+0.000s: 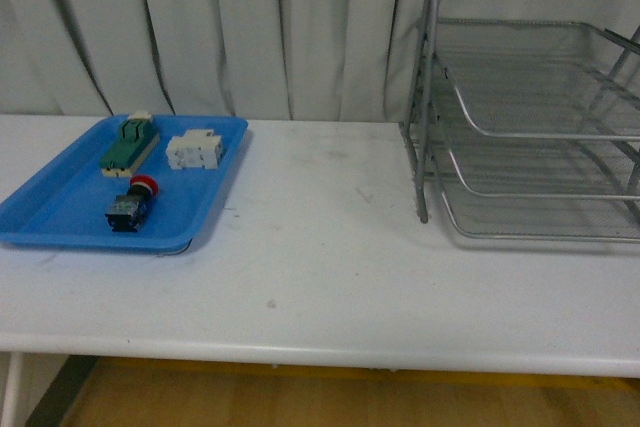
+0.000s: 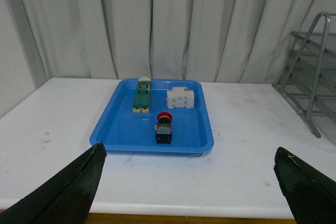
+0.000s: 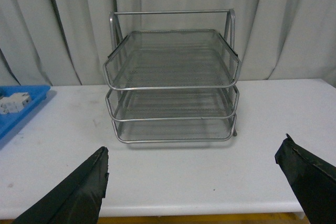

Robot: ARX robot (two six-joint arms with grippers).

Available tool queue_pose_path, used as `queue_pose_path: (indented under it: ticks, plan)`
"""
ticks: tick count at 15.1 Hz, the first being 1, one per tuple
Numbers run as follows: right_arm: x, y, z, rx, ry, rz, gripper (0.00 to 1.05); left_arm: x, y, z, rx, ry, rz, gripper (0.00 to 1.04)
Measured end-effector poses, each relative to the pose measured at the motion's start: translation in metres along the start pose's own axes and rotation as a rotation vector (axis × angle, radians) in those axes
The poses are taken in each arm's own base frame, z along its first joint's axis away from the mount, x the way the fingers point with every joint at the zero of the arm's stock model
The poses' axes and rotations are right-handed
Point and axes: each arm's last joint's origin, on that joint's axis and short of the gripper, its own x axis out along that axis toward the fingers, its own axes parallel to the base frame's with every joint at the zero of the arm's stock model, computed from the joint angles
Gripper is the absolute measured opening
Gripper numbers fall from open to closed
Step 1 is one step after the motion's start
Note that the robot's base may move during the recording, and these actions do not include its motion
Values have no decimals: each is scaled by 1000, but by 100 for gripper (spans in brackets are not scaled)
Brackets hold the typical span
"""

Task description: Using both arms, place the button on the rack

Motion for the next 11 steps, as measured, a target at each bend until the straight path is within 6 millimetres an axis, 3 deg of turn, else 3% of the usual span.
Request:
queue_pose_path:
  ticks: [11]
  plan:
    - [0,0,0,0,0,0,98,0,0,0,0,0,0,98]
